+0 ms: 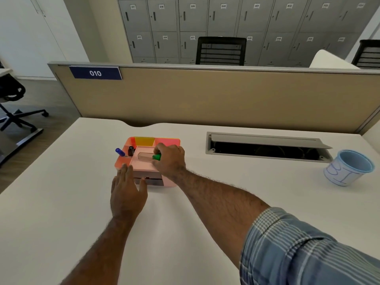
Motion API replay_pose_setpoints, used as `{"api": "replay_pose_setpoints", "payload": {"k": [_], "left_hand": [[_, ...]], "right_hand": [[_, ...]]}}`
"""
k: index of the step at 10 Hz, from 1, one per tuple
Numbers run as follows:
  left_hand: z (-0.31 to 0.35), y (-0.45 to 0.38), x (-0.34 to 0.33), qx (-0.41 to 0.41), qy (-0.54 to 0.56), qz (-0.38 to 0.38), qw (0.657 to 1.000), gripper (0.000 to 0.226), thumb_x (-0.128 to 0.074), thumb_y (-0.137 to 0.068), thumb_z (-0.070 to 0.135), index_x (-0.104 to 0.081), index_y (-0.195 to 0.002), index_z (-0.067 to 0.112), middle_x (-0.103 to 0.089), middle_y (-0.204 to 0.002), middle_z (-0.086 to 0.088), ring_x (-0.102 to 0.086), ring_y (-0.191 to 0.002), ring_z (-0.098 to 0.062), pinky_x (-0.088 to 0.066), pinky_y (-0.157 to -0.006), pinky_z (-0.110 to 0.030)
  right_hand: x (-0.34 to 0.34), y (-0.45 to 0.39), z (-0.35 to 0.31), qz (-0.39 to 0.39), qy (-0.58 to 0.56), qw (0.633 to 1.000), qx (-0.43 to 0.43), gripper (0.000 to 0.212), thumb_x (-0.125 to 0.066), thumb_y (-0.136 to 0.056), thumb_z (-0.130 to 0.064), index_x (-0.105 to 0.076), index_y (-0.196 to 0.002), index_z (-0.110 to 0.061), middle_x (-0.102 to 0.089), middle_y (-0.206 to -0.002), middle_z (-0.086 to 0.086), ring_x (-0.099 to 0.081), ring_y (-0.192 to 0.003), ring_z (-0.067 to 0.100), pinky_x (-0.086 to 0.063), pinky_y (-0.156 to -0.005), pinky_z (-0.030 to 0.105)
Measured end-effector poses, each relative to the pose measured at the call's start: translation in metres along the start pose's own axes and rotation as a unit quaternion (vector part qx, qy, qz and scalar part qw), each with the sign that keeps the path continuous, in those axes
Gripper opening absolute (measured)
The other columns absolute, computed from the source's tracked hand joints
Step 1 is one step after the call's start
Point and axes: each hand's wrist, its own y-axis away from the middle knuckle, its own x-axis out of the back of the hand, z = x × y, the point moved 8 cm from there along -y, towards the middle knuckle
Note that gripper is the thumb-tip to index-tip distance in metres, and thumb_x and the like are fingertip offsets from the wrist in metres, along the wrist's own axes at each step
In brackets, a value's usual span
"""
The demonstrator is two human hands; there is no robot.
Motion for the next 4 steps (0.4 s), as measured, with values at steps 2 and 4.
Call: {"api": "replay_pose_setpoints", "payload": {"k": [2, 4], "left_hand": [[0.002, 0.000, 0.001, 0.007, -0.006, -0.024, 1.000, 0.072, -0.058, -0.091, 0.037, -0.030, -0.150, 0.006, -0.026, -0.160, -0.013, -0.024, -0.148, -0.032, -0.023, -0.118, -0.047], [0.021, 0.014, 0.006, 0.002, 0.005, -0.040, 0.999, 0.076, -0.057, -0.091, 0.039, -0.023, -0.152, 0.008, -0.021, -0.162, -0.012, -0.022, -0.149, -0.032, -0.026, -0.117, -0.048]], "right_hand": [[0.015, 0.009, -0.002, 0.007, 0.001, 0.999, 0.035, 0.053, -0.077, -0.076, -0.033, -0.061, -0.125, -0.019, -0.068, -0.119, 0.004, -0.057, -0.113, 0.024, -0.039, -0.102, 0.042], [0.044, 0.026, 0.013, 0.026, 0.004, 0.999, 0.027, 0.060, -0.075, -0.075, -0.039, -0.056, -0.128, -0.018, -0.066, -0.123, 0.004, -0.055, -0.117, 0.026, -0.037, -0.101, 0.043]]}}
